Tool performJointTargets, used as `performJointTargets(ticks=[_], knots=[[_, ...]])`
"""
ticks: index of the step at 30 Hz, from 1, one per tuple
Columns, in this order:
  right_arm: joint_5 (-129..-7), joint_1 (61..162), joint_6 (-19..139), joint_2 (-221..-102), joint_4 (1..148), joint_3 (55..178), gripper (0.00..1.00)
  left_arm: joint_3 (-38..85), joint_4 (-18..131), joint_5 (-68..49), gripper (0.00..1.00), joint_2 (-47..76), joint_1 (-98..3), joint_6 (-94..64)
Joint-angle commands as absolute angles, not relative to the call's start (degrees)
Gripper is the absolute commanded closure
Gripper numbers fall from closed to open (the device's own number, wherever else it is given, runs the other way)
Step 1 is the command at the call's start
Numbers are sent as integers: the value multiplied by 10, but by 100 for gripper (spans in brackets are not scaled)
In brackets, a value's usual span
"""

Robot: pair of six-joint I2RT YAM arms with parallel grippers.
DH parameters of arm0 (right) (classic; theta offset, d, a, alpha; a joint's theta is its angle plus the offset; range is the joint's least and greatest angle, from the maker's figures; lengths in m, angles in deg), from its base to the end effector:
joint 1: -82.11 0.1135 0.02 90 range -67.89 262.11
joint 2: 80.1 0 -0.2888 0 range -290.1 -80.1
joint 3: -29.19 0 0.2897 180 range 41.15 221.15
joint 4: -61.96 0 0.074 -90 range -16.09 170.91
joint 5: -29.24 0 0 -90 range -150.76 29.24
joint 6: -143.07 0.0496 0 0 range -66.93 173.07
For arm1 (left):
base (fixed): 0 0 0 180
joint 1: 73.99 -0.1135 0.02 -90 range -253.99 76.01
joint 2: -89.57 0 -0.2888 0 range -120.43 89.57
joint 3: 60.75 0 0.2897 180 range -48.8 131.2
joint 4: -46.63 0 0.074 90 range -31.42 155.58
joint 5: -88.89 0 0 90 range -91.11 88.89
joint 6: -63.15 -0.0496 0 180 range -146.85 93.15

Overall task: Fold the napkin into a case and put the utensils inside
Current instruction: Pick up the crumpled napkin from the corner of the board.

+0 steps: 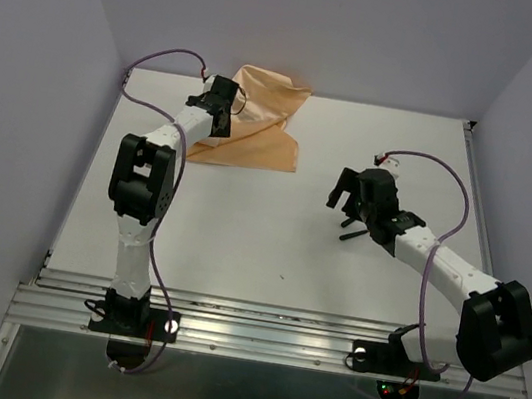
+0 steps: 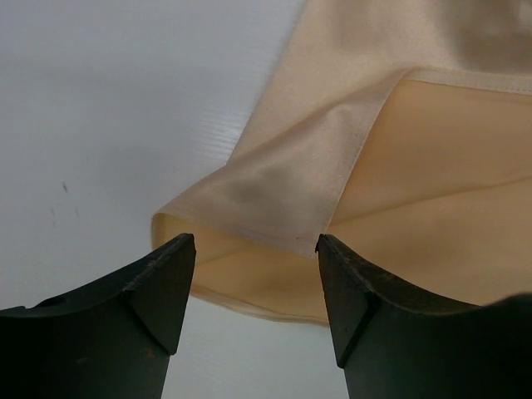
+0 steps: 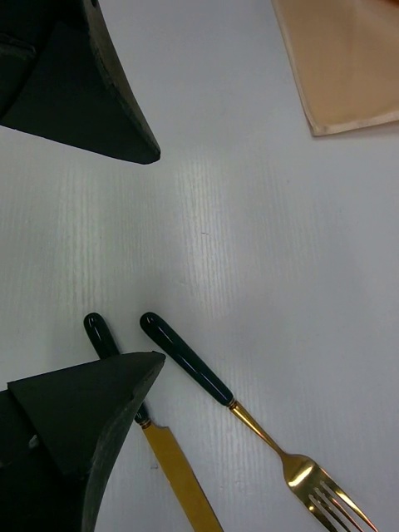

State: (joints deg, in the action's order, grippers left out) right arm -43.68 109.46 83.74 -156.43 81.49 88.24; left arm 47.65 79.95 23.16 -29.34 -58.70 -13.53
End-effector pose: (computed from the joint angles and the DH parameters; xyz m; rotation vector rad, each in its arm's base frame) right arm 0.2959 0.1366 0.2353 0.2275 2.1792 0.2436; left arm 0.5171 -0.1202 0.2309 -0.1679 2.2583 0.2324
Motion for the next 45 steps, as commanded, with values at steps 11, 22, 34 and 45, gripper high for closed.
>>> performJointTargets(ticks=[11,22,34,45], knots=[[-456,1093,850,-1601,786,918,0,635,841,207,34,-422,-588,-170],[-461,1093,864,-1623,786,929,0,607,831,215,53,-432,-588,-177],[-512,1099,850,-1684,758,968,0,563,806,169,100,-359,-597,-178],[-538,1106,812,-1907,768,1172,0,498,819,123,100,-261,-609,-142]])
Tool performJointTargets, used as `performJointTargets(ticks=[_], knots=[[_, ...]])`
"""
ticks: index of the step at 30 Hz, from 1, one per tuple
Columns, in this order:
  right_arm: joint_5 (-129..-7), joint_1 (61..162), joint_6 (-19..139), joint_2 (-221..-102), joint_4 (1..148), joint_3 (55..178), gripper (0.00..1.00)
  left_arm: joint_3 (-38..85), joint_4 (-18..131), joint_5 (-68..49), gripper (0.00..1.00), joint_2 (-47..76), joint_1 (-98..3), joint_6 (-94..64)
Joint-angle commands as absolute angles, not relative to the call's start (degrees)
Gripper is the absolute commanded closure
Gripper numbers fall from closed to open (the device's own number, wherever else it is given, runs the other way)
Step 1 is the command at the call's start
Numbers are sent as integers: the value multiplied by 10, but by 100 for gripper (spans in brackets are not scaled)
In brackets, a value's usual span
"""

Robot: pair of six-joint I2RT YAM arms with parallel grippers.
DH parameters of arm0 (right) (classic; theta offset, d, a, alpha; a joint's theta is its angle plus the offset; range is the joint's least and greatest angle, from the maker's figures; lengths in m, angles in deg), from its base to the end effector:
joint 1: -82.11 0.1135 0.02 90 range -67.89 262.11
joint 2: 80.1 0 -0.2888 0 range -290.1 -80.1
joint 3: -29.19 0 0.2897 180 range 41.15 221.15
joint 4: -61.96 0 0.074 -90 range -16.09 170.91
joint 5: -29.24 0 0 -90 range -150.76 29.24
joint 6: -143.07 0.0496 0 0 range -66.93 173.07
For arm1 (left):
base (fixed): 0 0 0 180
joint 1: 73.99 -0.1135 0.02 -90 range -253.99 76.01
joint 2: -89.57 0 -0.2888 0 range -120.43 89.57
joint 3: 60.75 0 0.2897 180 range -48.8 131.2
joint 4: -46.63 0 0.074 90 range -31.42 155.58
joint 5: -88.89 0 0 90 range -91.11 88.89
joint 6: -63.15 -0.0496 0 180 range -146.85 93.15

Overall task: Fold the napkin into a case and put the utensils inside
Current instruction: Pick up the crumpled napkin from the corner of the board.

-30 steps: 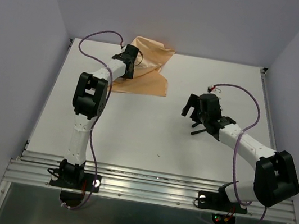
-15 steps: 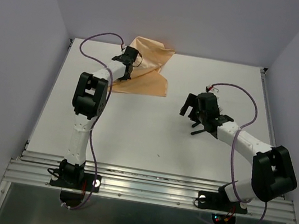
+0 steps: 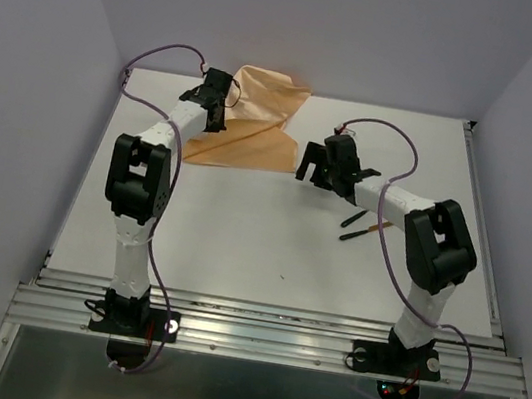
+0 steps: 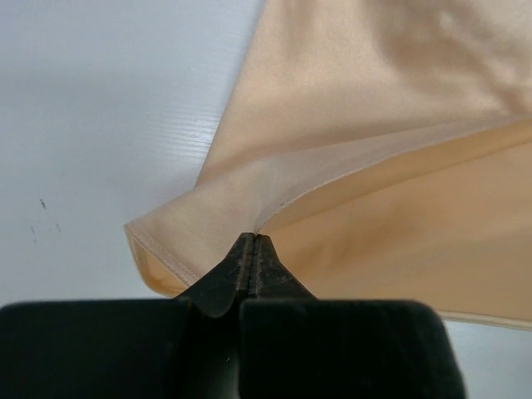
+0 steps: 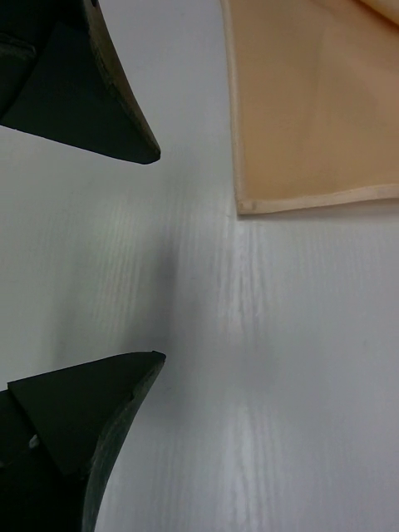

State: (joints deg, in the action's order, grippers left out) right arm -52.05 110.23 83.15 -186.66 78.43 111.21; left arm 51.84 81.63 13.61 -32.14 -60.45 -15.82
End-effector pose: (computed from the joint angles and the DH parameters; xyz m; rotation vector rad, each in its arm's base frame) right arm 0.4081 0.2096 0.1893 0.1192 2.2992 0.3567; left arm 0.5332 -0.1154 0.2284 -0.0756 2.3097 0.0834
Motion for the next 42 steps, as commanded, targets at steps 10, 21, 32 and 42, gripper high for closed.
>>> performJointTargets(ticks=[10,21,32,42], knots=[[-594,1106,813,-2068,775,1328,15,445,814,42,100,-185,-612,-118],[-610,1111,822,-2086,777,1361,99,462,831,15,100,-143,-622,-112],[-470,1099,797,-1896,755,1316,99,516,846,-23,100,-98,-654,-111],[-432,1076,772,-1675,709,1255,99,603,820,-146,100,-14,-721,-59]])
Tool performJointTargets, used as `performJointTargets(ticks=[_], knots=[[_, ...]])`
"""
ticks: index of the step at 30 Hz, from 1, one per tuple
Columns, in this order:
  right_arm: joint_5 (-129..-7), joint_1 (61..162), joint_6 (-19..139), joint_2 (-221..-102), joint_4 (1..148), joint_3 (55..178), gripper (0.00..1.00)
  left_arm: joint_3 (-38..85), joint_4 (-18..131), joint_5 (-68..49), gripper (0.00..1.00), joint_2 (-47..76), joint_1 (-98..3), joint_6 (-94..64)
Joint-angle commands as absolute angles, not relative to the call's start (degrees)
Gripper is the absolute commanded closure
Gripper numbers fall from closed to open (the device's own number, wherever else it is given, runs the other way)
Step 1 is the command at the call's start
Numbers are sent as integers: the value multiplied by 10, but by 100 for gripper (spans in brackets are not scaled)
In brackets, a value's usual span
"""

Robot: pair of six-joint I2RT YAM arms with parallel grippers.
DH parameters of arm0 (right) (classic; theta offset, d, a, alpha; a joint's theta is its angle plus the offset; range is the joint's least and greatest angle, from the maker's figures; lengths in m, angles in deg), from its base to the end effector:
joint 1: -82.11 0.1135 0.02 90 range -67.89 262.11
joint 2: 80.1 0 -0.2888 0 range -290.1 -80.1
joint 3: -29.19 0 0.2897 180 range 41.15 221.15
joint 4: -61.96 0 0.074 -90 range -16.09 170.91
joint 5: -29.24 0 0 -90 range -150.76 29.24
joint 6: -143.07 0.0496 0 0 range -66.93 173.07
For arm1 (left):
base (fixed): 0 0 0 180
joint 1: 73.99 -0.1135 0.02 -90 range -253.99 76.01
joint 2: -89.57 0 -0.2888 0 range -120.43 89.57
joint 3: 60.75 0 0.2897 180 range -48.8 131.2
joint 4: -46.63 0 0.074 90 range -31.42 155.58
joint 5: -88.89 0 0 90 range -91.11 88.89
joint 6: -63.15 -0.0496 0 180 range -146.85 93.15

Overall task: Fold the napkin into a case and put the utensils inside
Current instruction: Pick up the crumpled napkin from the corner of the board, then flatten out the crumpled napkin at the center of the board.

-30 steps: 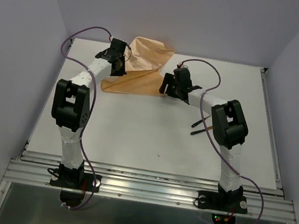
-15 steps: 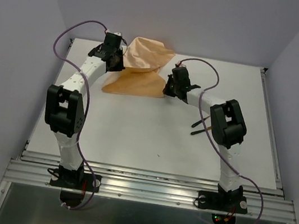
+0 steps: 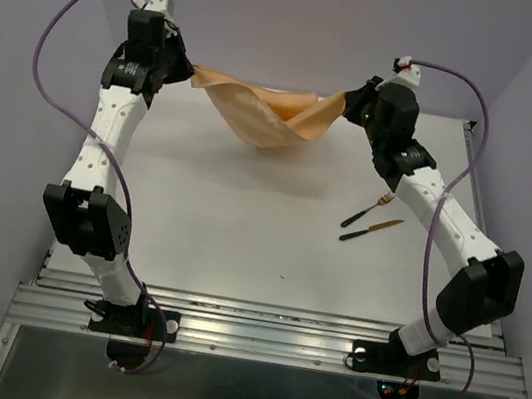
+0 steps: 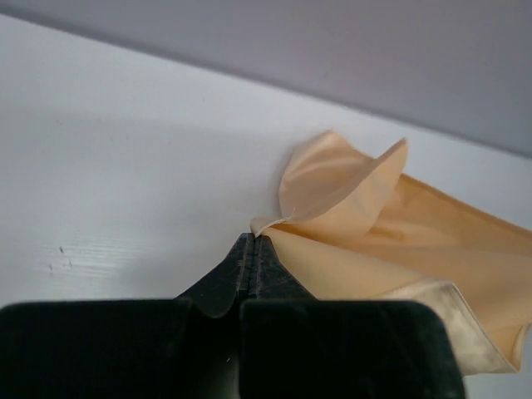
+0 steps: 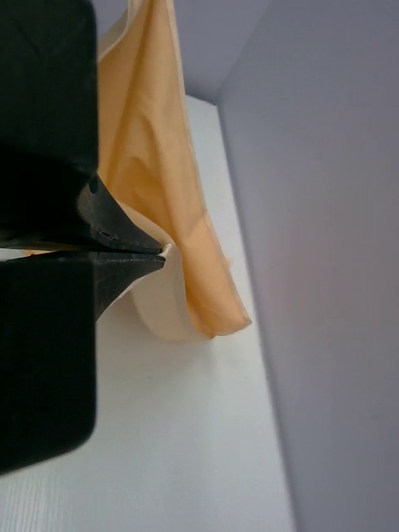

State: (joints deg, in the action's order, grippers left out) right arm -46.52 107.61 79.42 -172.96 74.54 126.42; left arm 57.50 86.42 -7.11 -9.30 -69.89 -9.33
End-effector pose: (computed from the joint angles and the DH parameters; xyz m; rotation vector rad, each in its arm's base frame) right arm 0.4061 0.1802 0.4066 0.1990 1.7197 0.4583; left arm 0.4519 -0.0376 0.4520 -0.1565 1.9347 -0.3527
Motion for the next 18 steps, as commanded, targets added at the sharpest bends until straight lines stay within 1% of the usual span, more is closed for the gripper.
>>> performJointTargets(ticks=[1,7,18], knots=[[-430,1076,767,-1661,709,1253,99,597,807,-169,100,10,-725,-41],[-420,1076,755,-1570,707,1240,99,561,746,-217,100,94,-744,1],[-439,1076,764,-1445,731,1227,99,555,720,-199,100,221,-756,19]])
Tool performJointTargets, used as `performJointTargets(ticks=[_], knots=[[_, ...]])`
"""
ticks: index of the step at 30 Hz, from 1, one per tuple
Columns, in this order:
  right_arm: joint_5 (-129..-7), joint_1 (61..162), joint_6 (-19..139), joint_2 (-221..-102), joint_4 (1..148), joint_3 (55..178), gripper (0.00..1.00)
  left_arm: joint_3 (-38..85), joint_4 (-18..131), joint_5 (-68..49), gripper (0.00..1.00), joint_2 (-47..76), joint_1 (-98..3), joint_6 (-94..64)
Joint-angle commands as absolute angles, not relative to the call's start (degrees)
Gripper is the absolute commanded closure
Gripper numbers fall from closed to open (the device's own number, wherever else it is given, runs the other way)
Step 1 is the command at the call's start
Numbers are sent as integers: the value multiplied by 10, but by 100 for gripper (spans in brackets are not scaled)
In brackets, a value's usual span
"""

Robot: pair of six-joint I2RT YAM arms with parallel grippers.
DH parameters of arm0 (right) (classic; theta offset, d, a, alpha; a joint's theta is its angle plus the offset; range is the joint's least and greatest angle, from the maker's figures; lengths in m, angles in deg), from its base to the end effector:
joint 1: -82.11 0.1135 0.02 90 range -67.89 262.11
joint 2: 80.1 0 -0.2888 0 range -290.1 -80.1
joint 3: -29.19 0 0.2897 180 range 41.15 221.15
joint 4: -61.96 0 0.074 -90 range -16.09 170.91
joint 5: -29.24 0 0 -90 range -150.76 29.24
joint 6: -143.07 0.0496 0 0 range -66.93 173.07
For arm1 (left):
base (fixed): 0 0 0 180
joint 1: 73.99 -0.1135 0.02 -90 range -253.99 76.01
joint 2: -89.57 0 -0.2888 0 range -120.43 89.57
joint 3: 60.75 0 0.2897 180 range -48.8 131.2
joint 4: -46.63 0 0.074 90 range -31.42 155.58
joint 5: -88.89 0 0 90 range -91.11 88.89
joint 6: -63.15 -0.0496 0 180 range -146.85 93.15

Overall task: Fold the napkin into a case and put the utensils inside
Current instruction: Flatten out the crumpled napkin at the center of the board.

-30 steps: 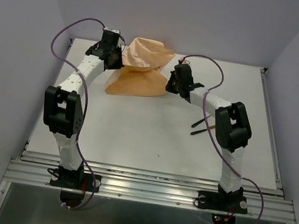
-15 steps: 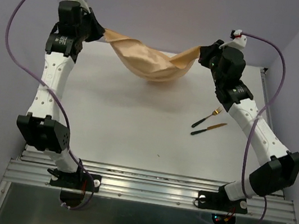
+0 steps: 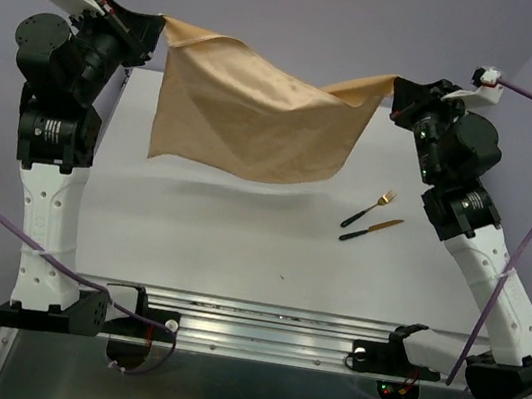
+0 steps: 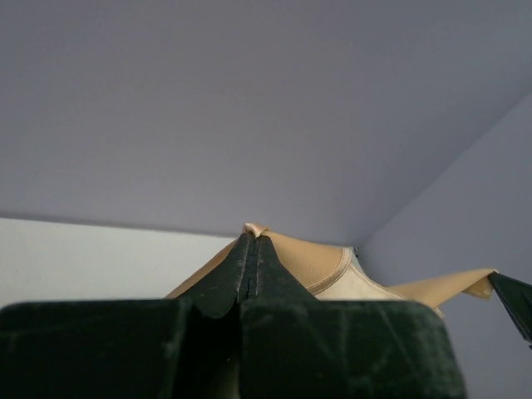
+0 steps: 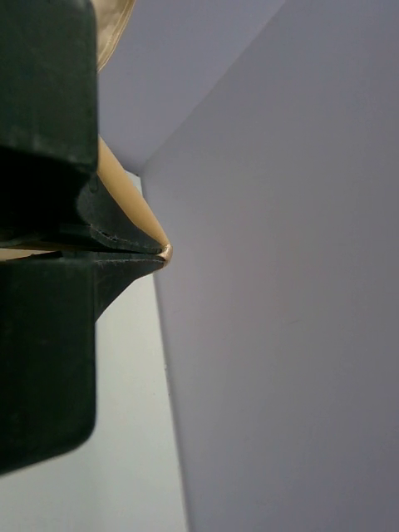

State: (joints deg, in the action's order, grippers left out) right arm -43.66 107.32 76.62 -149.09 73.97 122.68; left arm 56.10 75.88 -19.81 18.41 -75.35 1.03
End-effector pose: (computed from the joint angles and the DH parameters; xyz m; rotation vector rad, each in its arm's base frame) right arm 0.2764 0.1140 0.5295 0.2346 1.3611 0.5122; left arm 0.2454 -0.0101 0.6284 -0.0508 1.3226 -0.6038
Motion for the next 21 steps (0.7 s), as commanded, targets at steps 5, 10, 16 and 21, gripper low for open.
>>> performJointTargets(ticks=[5,10,16,21], knots=[[-476,1076,778,-1389,742,1224,99,539,737,-166,100,287,-756,0],[-507,1076,792,-1335,781,1236,99,536,762,-124,100,347,-756,-13],[-518,1076,804,-1308,792,1234,99,536,784,-74,100,381,-757,-27],[-473,1076,800,-1355,807,1196,99,455,774,-55,100,360,-756,-26]])
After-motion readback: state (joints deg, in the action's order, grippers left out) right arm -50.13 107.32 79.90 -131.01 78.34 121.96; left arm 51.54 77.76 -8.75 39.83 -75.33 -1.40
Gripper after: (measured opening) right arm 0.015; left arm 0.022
